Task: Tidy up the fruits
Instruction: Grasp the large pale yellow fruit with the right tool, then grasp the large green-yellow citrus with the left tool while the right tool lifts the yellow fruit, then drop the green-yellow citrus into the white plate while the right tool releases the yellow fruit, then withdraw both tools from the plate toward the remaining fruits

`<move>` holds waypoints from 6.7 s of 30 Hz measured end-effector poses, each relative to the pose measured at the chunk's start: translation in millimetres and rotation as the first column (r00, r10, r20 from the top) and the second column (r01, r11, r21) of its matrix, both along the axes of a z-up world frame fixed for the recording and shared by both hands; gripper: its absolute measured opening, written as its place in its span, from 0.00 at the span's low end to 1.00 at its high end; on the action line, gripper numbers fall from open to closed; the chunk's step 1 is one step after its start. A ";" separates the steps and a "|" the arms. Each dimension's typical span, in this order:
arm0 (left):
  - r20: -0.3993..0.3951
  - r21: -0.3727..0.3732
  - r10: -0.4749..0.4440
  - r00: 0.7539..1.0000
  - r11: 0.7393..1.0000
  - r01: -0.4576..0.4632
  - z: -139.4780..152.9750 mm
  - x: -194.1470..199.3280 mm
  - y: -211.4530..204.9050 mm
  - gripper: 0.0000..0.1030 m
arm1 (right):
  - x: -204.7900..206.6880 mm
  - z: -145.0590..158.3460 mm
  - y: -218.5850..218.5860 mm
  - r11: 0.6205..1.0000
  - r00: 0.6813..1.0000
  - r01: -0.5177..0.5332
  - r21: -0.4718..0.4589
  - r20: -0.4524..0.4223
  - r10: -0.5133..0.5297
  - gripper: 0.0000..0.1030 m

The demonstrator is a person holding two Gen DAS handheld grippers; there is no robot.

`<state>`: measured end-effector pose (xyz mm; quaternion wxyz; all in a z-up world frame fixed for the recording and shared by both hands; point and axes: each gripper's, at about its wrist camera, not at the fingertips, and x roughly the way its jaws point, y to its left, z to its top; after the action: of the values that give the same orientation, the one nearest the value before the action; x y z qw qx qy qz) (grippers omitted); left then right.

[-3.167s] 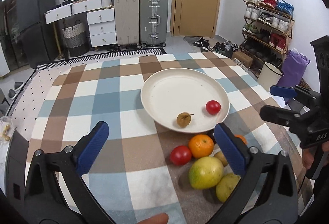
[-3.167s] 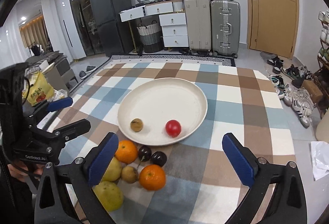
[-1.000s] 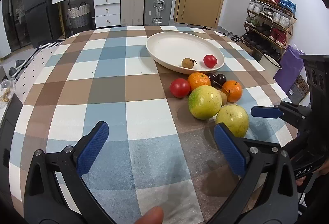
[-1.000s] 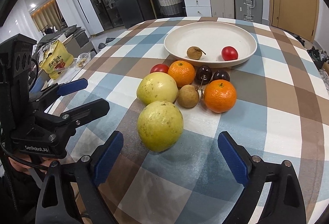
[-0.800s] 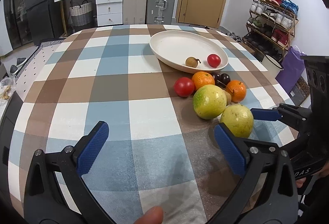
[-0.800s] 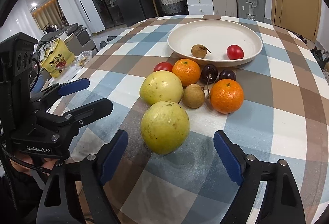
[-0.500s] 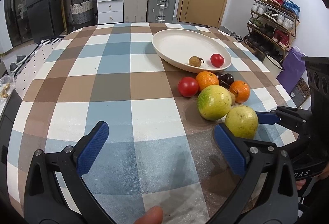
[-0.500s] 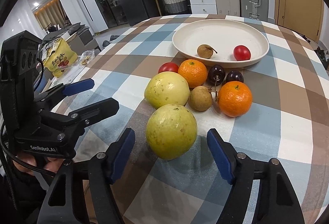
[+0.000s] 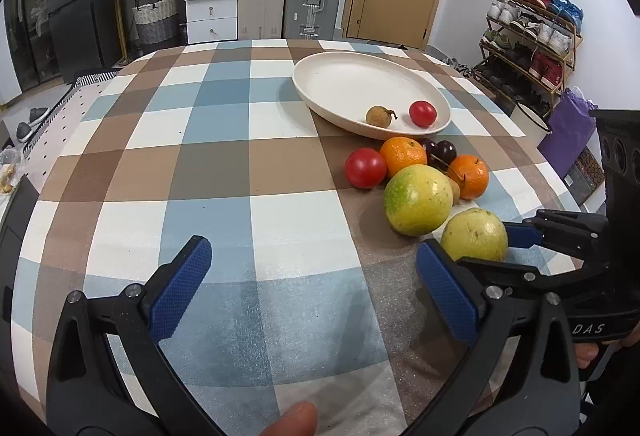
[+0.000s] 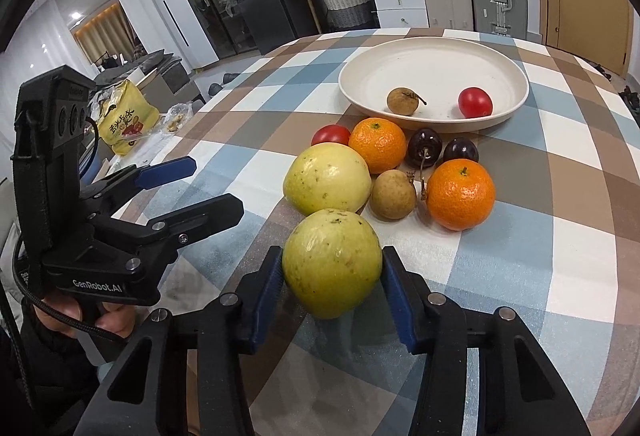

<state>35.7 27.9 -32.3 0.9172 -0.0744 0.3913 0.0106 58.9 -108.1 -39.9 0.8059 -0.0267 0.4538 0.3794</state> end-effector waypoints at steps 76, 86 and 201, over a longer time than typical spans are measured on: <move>0.089 0.009 -0.167 0.982 0.986 0.166 42.5 28.9 -41.3 0.46 | 25.8 54.3 -70.1 0.979 0.976 0.169 0.112 0.117 -0.182 0.48; 0.123 0.011 -0.122 0.985 0.993 0.122 57.5 44.6 -29.3 0.46 | 45.6 66.6 -66.2 0.976 0.972 0.175 0.128 0.135 -0.192 0.48; 0.091 0.068 -0.040 0.995 0.997 0.033 48.2 54.7 -16.7 0.99 | 90.8 52.1 -78.3 0.969 0.966 0.239 0.064 0.089 -0.244 1.00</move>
<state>90.3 11.2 15.9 0.9362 -0.0371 0.3494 0.0035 149.6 -186.4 12.2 0.8673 0.0319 0.4043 0.2887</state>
